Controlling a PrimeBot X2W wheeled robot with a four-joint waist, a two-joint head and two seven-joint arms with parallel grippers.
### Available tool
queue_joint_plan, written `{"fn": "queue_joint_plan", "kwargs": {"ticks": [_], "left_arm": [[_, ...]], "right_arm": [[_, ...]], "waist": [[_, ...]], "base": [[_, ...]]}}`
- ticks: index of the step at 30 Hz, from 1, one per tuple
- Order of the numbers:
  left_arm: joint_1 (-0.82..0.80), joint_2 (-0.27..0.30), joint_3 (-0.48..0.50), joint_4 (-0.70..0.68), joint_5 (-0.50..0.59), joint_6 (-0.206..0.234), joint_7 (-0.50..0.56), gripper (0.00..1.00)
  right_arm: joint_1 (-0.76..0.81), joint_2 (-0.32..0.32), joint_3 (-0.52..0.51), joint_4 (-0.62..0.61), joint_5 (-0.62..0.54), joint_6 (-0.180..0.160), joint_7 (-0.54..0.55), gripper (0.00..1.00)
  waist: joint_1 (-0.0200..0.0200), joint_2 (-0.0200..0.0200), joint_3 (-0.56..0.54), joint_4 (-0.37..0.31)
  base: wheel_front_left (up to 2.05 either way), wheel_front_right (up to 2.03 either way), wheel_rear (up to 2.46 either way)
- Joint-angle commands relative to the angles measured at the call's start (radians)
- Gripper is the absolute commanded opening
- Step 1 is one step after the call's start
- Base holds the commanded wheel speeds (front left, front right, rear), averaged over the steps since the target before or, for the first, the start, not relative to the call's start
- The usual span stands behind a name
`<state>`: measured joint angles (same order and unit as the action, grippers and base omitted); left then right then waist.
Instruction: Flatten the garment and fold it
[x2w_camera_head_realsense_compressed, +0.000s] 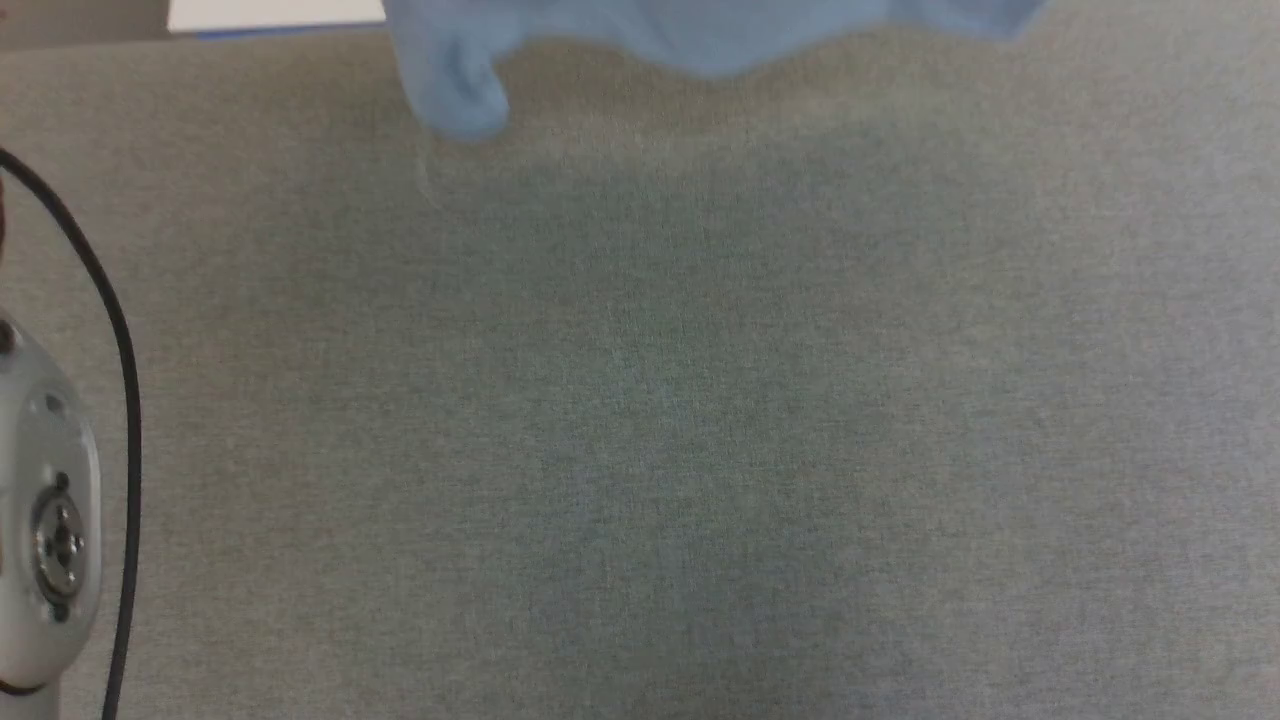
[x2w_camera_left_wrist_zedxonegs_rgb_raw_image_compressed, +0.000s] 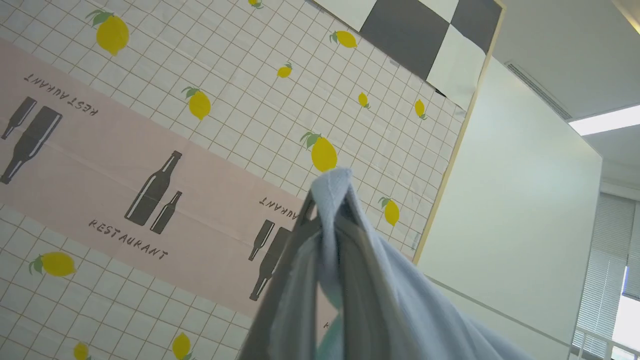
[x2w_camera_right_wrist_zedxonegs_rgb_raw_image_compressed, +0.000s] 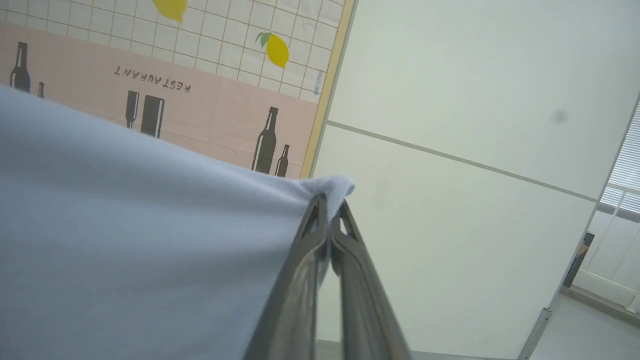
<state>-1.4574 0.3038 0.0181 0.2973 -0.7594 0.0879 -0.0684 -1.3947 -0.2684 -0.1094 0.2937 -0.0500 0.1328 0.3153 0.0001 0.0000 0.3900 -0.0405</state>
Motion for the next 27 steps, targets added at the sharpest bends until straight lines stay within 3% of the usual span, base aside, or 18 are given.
{"fn": "queue_joint_plan", "kwargs": {"ticks": [1, 7, 14, 20, 27], "left_arm": [[-0.028, 0.006, 0.006, 0.024, 0.014, -0.014, -0.026, 0.00], [0.014, 0.011, -0.033, 0.124, 0.030, -0.091, -0.069, 0.00], [0.277, 0.039, -0.138, 0.207, 0.076, -0.176, -0.057, 0.00], [0.582, 0.068, -0.205, 0.206, 0.052, -0.205, -0.006, 0.00], [1.003, 0.077, -0.242, 0.075, -0.062, -0.201, 0.137, 0.00]], "right_arm": [[-0.019, 0.007, -0.016, 0.016, -0.019, -0.002, -0.029, 0.00], [0.029, 0.028, 0.007, 0.076, -0.017, -0.002, -0.124, 0.00], [0.285, 0.020, 0.099, 0.117, 0.097, -0.002, -0.174, 0.00], [0.607, 0.022, 0.143, 0.070, 0.236, -0.002, -0.167, 0.00], [0.991, 0.020, 0.138, -0.052, 0.305, -0.002, -0.115, 0.00]], "waist": [[-0.0001, 0.0000, 0.074, -0.012], [-0.0001, 0.0000, 0.060, 0.009], [-0.0001, 0.0000, -0.026, 0.038], [-0.0001, 0.0000, -0.132, 0.055], [-0.0001, 0.0000, -0.231, 0.075]], "base": [[0.00, 0.00, 0.00], [0.00, 0.00, 0.00], [0.00, 0.00, 0.00], [0.00, 0.00, 0.00], [0.00, 0.00, 0.00]]}}
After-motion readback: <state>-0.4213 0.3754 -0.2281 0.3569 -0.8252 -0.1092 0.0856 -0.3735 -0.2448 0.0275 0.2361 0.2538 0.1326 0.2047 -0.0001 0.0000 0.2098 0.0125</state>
